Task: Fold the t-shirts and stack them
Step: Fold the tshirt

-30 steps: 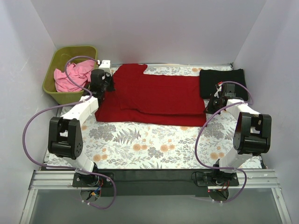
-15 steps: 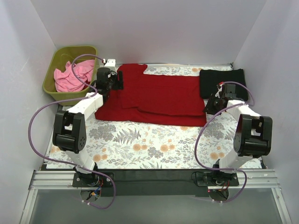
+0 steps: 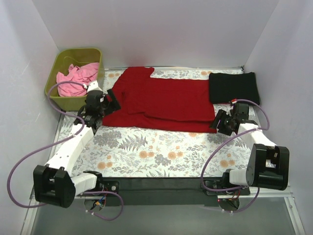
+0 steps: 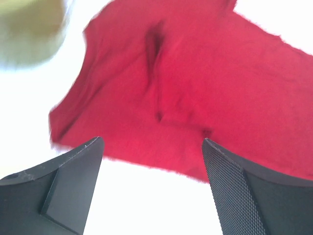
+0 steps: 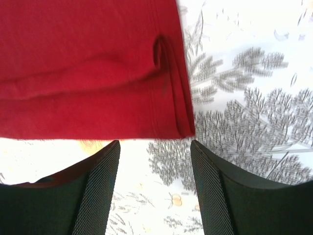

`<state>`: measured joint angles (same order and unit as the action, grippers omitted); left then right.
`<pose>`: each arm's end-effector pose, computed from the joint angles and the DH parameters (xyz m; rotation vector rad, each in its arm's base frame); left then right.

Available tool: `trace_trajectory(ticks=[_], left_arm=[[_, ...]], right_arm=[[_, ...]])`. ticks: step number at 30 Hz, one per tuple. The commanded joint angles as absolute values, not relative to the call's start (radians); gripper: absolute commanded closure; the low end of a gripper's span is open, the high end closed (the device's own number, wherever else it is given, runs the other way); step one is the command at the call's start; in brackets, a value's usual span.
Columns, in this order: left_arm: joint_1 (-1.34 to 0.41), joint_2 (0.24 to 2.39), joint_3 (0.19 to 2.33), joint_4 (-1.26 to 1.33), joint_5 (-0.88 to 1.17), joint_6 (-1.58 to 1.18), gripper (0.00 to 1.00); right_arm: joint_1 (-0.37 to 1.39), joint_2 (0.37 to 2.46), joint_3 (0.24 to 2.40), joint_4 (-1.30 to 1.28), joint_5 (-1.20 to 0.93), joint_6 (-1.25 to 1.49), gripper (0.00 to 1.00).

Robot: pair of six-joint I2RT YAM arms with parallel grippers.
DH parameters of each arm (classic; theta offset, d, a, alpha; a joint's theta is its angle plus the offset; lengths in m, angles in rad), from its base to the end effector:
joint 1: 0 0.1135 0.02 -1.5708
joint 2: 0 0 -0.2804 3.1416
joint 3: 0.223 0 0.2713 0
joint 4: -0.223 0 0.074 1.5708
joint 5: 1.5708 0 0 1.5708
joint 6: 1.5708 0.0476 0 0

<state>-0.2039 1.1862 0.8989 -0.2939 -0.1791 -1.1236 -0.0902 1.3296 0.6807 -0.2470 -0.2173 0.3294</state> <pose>0.2823 -0.0497 0.2896 -1.0699 1.9207 -0.5747 0.2752 -0.0146 0.1796 0.4223 2.4376 0.3712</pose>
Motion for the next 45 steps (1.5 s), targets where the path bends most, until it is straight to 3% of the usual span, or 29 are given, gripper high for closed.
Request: trace_trajectory(ticks=[1, 18, 23, 28, 34, 40, 45], left_arm=[[-0.172, 1.161, 0.766, -0.373, -0.213, -1.235, 0.25], [-0.031, 1.373, 0.692, -0.175, -0.222, -1.293, 0.27], [-0.028, 1.434, 0.692, -0.153, -0.227, -1.293, 0.33], [-0.026, 1.474, 0.696, -0.129, -0.241, -1.255, 0.51], [-0.026, 1.499, 0.704, -0.112, -0.232, -1.223, 0.64], [-0.025, 1.512, 0.704, -0.101, -0.222, -1.215, 0.70], [-0.025, 1.531, 0.712, -0.098, -0.224, -1.210, 0.85]], right_arm=[[-0.091, 1.269, 0.617, -0.157, -0.224, 0.385, 0.44], [-0.094, 1.307, 0.566, -0.098, -0.238, 0.400, 0.50], [-0.095, 1.316, 0.548, -0.091, -0.232, 0.400, 0.50], [-0.097, 1.327, 0.535, -0.078, -0.218, 0.405, 0.50], [-0.101, 1.338, 0.528, -0.061, -0.178, 0.431, 0.50], [-0.103, 1.358, 0.525, -0.040, -0.150, 0.463, 0.50], [-0.103, 1.391, 0.512, -0.015, -0.123, 0.500, 0.50]])
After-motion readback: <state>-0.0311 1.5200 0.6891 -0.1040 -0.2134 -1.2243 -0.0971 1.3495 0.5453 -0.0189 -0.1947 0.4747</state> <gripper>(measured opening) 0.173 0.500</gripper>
